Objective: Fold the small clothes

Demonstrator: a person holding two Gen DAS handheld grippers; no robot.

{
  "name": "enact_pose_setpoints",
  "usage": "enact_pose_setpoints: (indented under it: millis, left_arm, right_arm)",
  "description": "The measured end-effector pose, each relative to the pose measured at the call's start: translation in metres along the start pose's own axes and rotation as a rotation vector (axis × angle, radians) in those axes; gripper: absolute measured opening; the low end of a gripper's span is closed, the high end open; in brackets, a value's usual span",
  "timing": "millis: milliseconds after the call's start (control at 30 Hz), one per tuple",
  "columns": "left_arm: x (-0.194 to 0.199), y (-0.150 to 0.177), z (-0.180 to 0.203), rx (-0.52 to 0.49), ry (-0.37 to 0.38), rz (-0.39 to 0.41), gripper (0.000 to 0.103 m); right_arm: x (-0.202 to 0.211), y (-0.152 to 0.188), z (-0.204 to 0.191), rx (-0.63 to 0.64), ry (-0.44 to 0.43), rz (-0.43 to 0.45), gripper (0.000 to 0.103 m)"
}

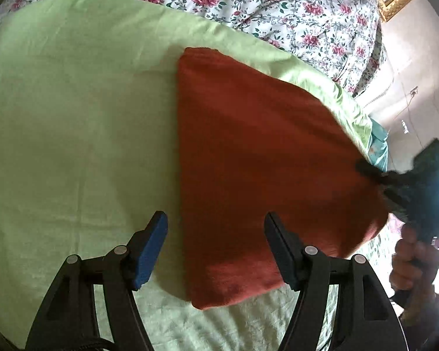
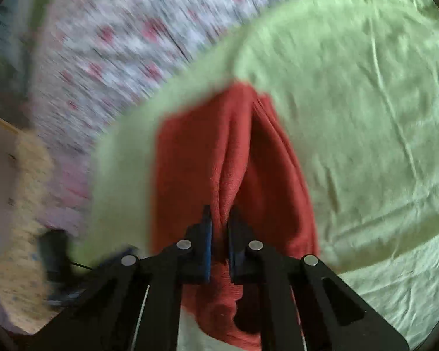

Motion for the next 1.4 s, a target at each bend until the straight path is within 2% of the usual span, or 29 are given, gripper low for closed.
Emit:
enact_pose_setpoints:
  millis: [33, 100, 167, 267, 467, 567, 633, 700, 767, 900, 933, 967, 1033, 1067, 1100, 1133, 1200, 1300, 1400]
  left_arm:
    - [-0.002, 0.0, 0.001, 0.001, 0.001, -0.003, 0.069]
    - [-0.006, 0.001, 0.006, 0.006, 0.003, -0.015, 0.07]
    - [-0.015, 0.001, 0.008, 0.006, 0.011, -0.039, 0.07]
    - [-0.022, 0.003, 0.011, -0.003, 0.008, -0.06, 0.07]
    - [-0.037, -0.002, 0.014, -0.004, 0.006, -0.081, 0.071]
    - [-0.042, -0.008, 0.014, 0.009, 0.007, -0.084, 0.071]
    - [-0.046, -0.012, 0.01, 0.023, 0.014, -0.086, 0.072]
    - [-0.05, -0.013, 0.006, 0.037, 0.019, -0.091, 0.073]
    - [-0.056, -0.016, 0.004, 0.054, 0.029, -0.102, 0.074]
    - [-0.067, -0.018, -0.002, 0.092, 0.062, -0.102, 0.074]
    - [-0.069, -0.018, -0.002, 0.099, 0.079, -0.093, 0.072]
    - [-0.072, -0.018, -0.002, 0.107, 0.103, -0.091, 0.062]
    - [-0.08, -0.018, -0.003, 0.135, 0.146, -0.103, 0.053]
    - [-0.082, -0.019, -0.003, 0.139, 0.162, -0.101, 0.045]
    - [-0.081, -0.019, -0.003, 0.136, 0.175, -0.095, 0.037]
    - [-0.078, -0.019, -0.003, 0.128, 0.185, -0.088, 0.033]
    - [-0.069, -0.019, -0.002, 0.106, 0.205, -0.071, 0.024]
    - [-0.049, -0.017, 0.0, 0.076, 0.229, -0.039, 0.021]
    - [-0.019, -0.014, -0.004, 0.066, 0.24, 0.007, 0.021]
  right_arm:
    - [0.01, -0.001, 0.0, -0.005, -0.008, 0.028, 0.009]
    - [0.012, 0.0, 0.011, -0.009, 0.047, 0.045, 0.009]
    - [-0.005, 0.007, 0.035, -0.041, 0.123, -0.005, 0.008]
    - [-0.027, 0.02, 0.06, -0.098, 0.148, -0.055, 0.008]
    - [-0.024, 0.022, 0.063, -0.089, 0.143, -0.046, 0.009]
    - [-0.014, 0.017, 0.05, -0.059, 0.178, -0.033, 0.014]
    - [-0.006, 0.013, 0.04, -0.025, 0.223, 0.009, 0.023]
    - [-0.005, 0.006, 0.039, -0.022, 0.234, 0.034, 0.055]
    - [-0.013, 0.001, 0.042, -0.04, 0.2, 0.022, 0.06]
    - [-0.039, 0.0, 0.054, -0.058, 0.186, -0.073, 0.06]
    - [-0.044, 0.0, 0.058, -0.066, 0.16, -0.081, 0.06]
    - [-0.045, 0.001, 0.06, -0.074, 0.134, -0.084, 0.059]
    - [-0.055, 0.001, 0.063, -0.09, 0.039, -0.143, 0.059]
    - [-0.058, 0.002, 0.062, -0.088, 0.018, -0.16, 0.053]
    - [-0.059, 0.002, 0.063, -0.093, 0.007, -0.168, 0.04]
    - [-0.061, 0.003, 0.065, -0.124, -0.024, -0.179, 0.036]
    - [-0.058, 0.004, 0.064, -0.14, -0.034, -0.169, 0.028]
    - [-0.049, 0.007, 0.048, -0.122, -0.014, -0.137, 0.026]
    - [-0.042, 0.009, 0.028, -0.101, -0.047, -0.12, 0.025]
Point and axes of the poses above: each gripper's, at about its wrist camera, not at the fingertips, and x roughly against the way its jaws point, z to its right, y to its underside, the point moved 1 cm from there along -x, roughly the way its jaws point, and after that the axes turned 4 degrees about -z, right-handed, at the moved point
